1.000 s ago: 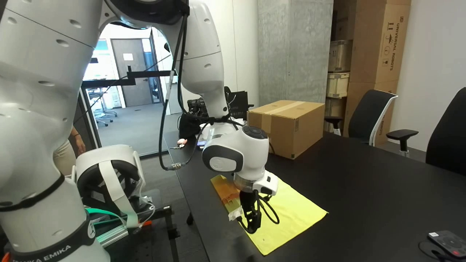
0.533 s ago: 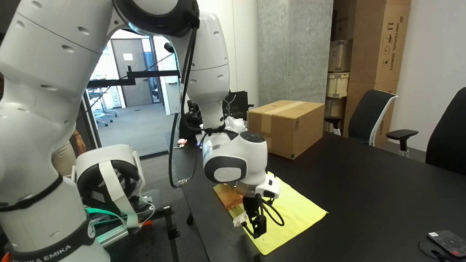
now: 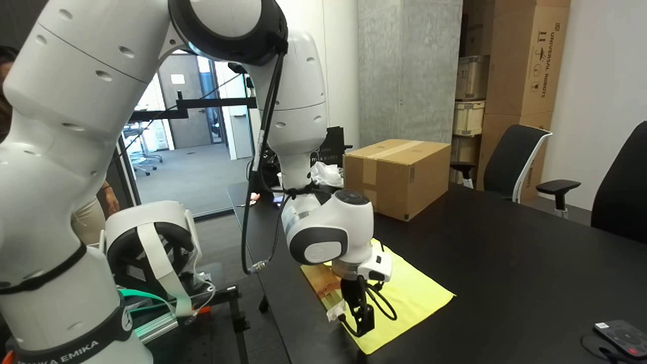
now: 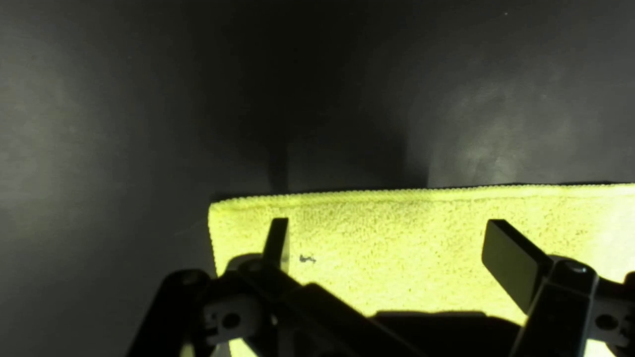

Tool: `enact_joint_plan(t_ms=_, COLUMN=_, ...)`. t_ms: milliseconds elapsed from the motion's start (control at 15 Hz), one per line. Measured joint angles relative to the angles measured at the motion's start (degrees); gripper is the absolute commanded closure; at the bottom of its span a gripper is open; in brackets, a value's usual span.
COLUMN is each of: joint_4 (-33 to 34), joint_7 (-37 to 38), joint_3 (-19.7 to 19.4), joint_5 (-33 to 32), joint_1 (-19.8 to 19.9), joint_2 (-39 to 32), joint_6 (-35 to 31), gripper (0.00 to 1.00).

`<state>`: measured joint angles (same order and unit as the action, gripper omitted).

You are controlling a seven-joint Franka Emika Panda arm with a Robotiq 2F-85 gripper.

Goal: Fold the yellow towel in half

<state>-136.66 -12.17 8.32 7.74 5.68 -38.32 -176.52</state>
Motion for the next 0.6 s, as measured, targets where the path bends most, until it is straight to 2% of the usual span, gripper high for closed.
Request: enact_joint_plan(t_ms=600, joint_4=3.0, joint_7=3.1, joint_3=-2.0, joint_5=-2.9, joint_1=-0.5, joint_2=-3.7, joint_6=-0.7, gripper=0.00)
